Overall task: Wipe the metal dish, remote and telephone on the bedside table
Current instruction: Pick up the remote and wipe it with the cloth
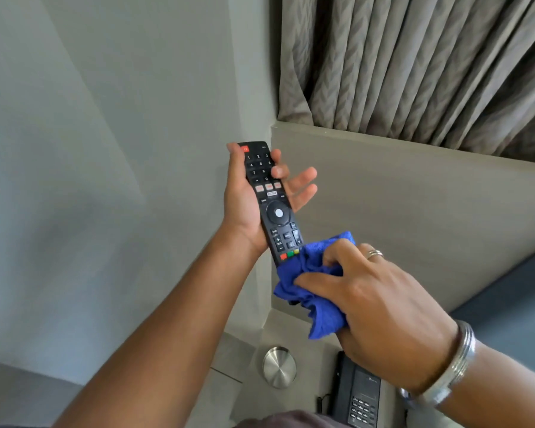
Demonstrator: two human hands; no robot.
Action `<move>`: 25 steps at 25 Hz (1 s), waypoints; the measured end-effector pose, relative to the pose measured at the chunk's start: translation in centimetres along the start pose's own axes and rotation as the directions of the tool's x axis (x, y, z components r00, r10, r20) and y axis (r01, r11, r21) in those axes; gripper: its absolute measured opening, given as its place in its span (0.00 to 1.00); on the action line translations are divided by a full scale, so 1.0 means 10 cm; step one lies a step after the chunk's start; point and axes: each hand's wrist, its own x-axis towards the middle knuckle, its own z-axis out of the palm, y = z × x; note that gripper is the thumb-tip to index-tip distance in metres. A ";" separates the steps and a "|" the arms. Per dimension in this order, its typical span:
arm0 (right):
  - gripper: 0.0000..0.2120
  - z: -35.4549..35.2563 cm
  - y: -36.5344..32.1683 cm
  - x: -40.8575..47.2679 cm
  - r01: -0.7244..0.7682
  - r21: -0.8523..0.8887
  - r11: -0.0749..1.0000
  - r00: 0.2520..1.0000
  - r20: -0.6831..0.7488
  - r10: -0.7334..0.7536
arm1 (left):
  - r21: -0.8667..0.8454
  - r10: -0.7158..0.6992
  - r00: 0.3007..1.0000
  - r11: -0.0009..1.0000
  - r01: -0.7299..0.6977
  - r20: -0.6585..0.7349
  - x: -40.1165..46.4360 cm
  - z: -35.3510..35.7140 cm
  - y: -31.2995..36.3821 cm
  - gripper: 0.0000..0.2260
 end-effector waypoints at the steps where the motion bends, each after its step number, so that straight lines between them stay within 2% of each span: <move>1: 0.17 0.00 0.01 -0.03 -0.002 -0.001 1.000 1.000 -0.010 0.002 | 0.021 0.002 1.000 1.000 -0.002 -0.007 -0.01 -0.01 0.00 0.29; 5: 0.19 0.04 -0.03 0.01 0.012 0.007 1.000 0.998 -0.061 -0.011 | 0.044 0.024 1.000 0.999 -0.025 0.010 -0.06 0.05 -0.04 0.29; 11: 0.22 0.03 0.05 0.00 0.022 0.085 0.996 0.999 -0.025 -0.020 | 0.000 0.009 0.999 1.000 -0.009 0.048 -0.13 0.07 -0.02 0.30; 14: 0.24 0.04 0.13 -0.04 0.033 0.047 0.998 0.999 -0.009 -0.033 | -0.028 -0.019 0.996 0.999 0.022 0.083 -0.15 0.07 -0.02 0.30; 16: 0.20 0.01 0.24 -0.04 -0.029 -0.027 0.999 0.999 0.016 0.029 | -0.056 -0.058 0.991 0.996 0.065 0.118 -0.17 0.06 0.01 0.31; 18: 0.20 -0.05 0.37 -0.06 -0.145 -0.129 0.981 0.985 0.079 0.155 | -0.096 -0.093 0.982 0.989 0.109 0.163 -0.19 0.04 0.09 0.31; 20: 0.19 -0.14 0.42 -0.11 -0.184 -0.090 0.979 0.981 0.052 0.189 | -0.106 -0.068 0.985 0.991 0.086 0.159 -0.18 0.00 0.15 0.31; 23: 0.20 -0.23 0.13 -0.14 -0.064 0.071 0.995 0.995 -0.075 0.069 | -0.086 -0.052 0.992 0.994 0.062 0.111 -0.17 0.03 0.14 0.31; 25: 0.20 -0.19 -0.10 -0.11 0.045 0.053 0.998 0.998 -0.051 -0.042 | -0.059 -0.055 0.993 0.996 0.061 0.100 -0.17 0.09 0.09 0.30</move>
